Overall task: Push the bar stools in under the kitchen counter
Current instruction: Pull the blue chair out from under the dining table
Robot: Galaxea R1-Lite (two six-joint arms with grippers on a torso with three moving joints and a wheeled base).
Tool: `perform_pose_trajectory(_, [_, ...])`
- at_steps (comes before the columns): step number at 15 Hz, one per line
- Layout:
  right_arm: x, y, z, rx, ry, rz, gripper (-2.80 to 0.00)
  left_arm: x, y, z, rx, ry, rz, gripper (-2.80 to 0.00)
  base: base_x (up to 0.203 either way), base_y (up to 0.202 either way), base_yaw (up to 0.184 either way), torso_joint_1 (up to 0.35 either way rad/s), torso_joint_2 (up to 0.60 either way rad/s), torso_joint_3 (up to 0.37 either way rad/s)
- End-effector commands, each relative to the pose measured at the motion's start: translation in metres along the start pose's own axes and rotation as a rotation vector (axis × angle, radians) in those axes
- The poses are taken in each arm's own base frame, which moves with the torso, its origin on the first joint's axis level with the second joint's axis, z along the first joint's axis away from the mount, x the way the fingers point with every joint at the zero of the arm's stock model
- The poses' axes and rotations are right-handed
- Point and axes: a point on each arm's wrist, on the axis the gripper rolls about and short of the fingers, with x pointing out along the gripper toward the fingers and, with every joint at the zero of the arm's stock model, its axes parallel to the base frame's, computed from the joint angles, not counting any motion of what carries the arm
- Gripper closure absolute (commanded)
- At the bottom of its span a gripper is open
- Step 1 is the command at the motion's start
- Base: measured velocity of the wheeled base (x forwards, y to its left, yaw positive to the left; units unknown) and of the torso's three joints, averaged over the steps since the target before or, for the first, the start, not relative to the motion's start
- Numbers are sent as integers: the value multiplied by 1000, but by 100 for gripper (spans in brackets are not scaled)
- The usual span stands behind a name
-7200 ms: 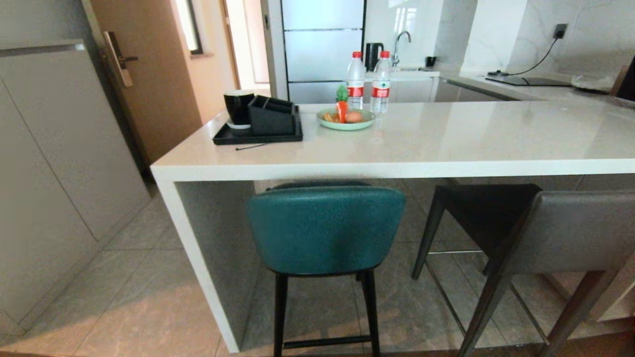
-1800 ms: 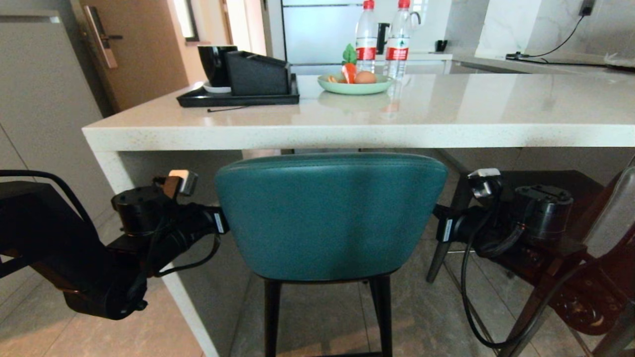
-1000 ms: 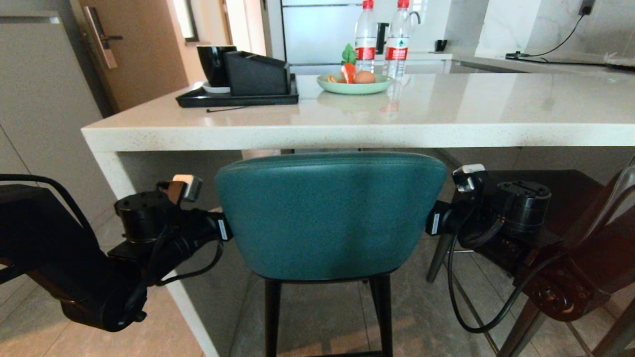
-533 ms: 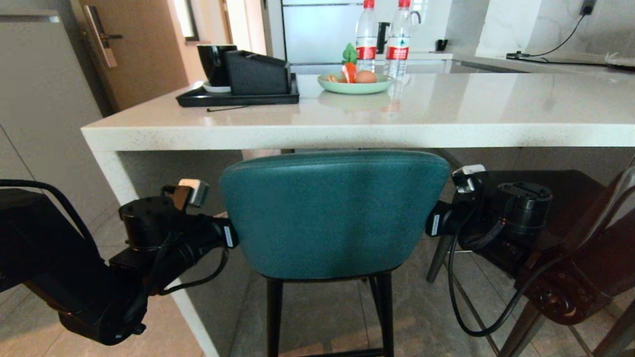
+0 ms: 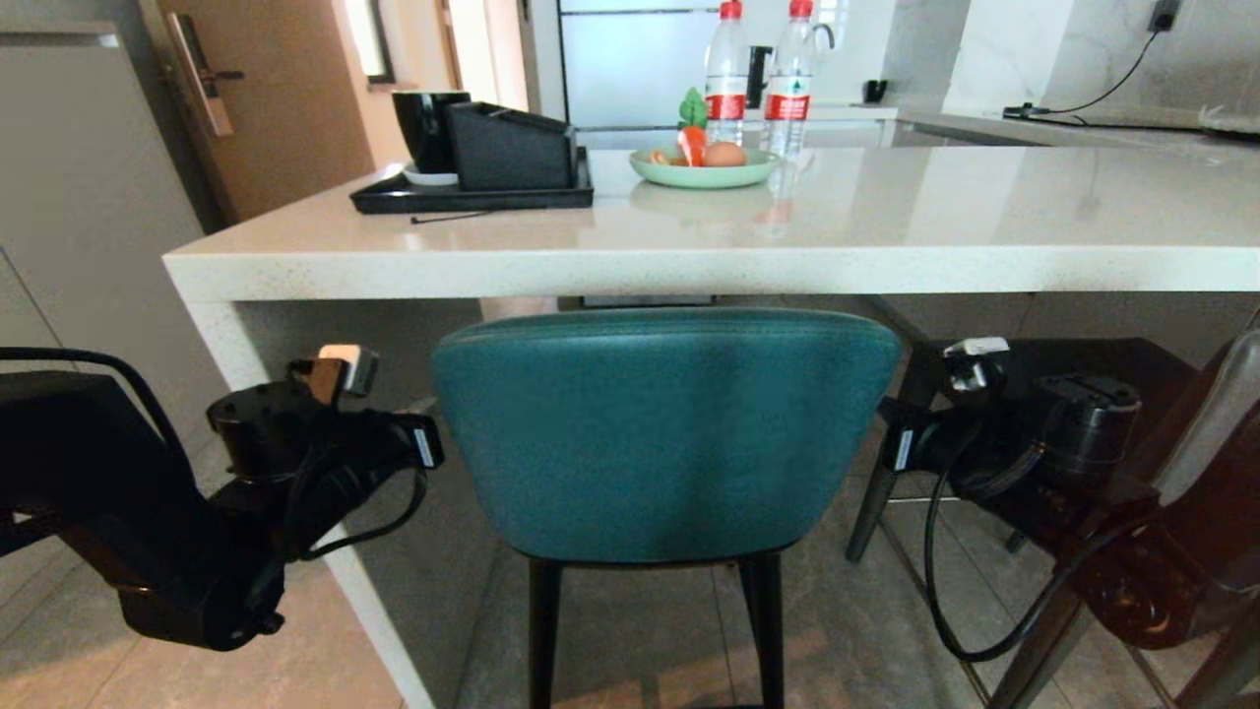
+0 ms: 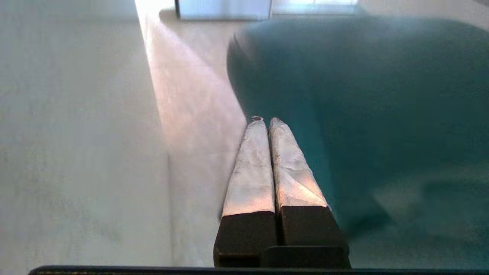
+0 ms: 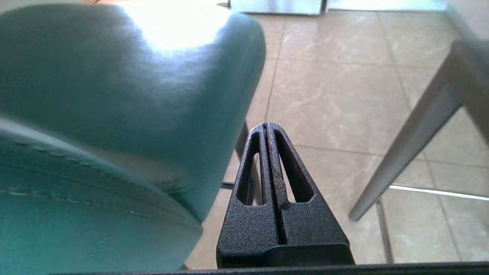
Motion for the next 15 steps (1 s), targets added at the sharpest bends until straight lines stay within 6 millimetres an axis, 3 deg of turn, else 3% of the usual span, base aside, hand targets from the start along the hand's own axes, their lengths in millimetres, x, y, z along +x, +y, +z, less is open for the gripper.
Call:
perform_pose_trajectory(1, [5,-8,-2,2,-5,-32,0,10,11,-17,2,29,29,0,0,0,0,0,0,0])
perform_pose_trajectory(4, [16,-13,-2,4,-20,-49,0,24,23,-17,6,0,55,0,0,0,0,0,0,0])
perform_pose_trajectory(10, [52,-2,0,-2,-81,-78,0,55,27,-19,56,-48,76,0,0,0,0,0,0,0])
perform_pose_trajectory(15, [56,16,1,-4,-88,-53,0,76,26,-5,59,-84,113,0,0,0,0,0,0,0])
